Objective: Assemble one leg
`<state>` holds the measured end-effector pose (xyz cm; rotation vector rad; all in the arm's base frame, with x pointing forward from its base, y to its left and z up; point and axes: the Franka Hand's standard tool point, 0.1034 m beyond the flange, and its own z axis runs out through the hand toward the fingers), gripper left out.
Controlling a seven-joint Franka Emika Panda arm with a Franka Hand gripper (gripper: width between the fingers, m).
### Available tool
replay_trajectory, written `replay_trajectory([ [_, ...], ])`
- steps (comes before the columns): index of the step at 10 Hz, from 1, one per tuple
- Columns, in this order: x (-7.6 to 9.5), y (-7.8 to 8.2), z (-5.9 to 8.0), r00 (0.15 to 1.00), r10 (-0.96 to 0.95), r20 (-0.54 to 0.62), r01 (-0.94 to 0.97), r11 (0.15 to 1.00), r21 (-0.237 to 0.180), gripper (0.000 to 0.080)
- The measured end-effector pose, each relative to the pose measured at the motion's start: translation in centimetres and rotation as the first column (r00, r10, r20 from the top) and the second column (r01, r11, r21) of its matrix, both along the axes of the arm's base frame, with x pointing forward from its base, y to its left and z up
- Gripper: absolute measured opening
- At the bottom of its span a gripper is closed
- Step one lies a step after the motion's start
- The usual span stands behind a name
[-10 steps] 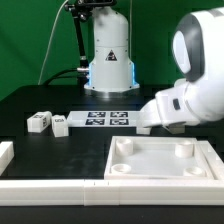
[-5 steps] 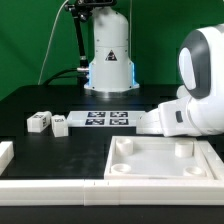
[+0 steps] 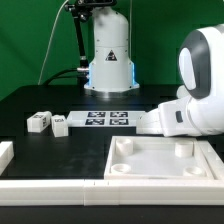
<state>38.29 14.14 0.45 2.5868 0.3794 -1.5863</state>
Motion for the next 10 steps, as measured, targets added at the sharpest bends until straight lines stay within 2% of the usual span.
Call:
replay_trajectory([
  [2,0.0,0.0,0.2,1.000,-0.003,-0.002,0.003,1.000,0.000,0.0289],
  [3,0.4,0.0,1.0,1.000,-0.006,0.004,0.006,1.000,0.001,0.0289],
  [5,0.9,-0.1,4.1,1.000,-0.021,-0.010,0.021,1.000,-0.001,0.0290],
  [8,2.0,-0.7,8.1,0.999,-0.036,-0.027,0.036,0.999,-0.008,0.0290],
  [10,2.2,-0.6,7.7,0.999,-0.039,-0.002,0.039,0.999,-0.001,0.0290],
])
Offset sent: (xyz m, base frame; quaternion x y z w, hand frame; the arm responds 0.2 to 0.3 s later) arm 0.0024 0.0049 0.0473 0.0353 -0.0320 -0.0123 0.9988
